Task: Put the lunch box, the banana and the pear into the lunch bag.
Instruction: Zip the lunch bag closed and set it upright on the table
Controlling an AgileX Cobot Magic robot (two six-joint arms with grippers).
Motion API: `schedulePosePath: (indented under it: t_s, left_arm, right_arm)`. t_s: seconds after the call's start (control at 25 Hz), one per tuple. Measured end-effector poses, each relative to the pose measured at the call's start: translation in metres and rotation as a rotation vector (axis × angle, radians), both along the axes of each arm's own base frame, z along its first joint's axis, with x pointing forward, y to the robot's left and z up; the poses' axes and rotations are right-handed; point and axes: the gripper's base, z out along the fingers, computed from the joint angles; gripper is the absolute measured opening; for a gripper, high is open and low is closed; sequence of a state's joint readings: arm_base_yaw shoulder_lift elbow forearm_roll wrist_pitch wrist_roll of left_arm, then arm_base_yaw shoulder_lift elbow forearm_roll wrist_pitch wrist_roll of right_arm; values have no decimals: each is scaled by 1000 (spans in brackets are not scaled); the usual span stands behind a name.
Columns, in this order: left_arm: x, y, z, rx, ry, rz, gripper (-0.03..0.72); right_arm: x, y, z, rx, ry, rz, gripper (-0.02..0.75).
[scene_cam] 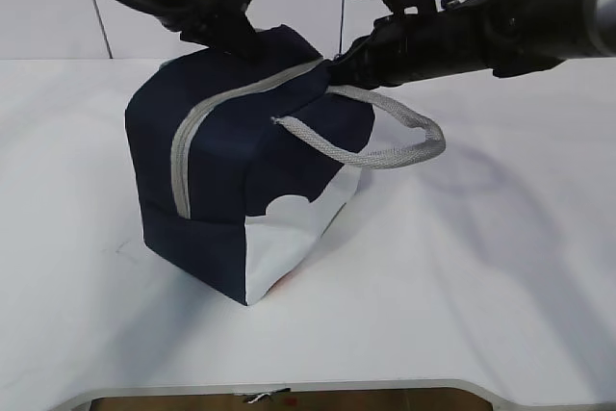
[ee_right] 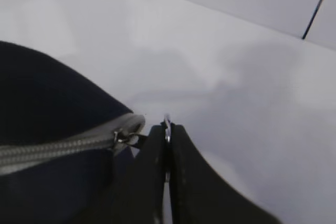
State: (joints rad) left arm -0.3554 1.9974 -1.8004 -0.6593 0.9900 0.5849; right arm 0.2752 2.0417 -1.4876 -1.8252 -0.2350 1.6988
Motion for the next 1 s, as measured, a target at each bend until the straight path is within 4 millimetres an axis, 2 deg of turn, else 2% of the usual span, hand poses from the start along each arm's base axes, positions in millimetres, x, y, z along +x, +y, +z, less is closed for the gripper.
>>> schedulePosePath:
  t_s: [0.12,0.32,0.52,0.76,1.0]
  left_arm:
    - [-2,0,-1,14,6,-19,7]
    - [-6,1,-3,34,27,-73,6]
    - [-10,2,-5,62,57,-116,6]
    - [-10,3,-5,68,54,-119,6]
    - [-11,3,-5,73,52,-137,6]
  right_arm:
    - [-1,2,-7,30,43,40,17]
    - [-7,8,-7,69,83,109,17]
    - [-7,6,-3,81,84,107,17]
    - [-3,5,-26,79,137,101,17]
    - [-3,5,-17,81,116,103,17]
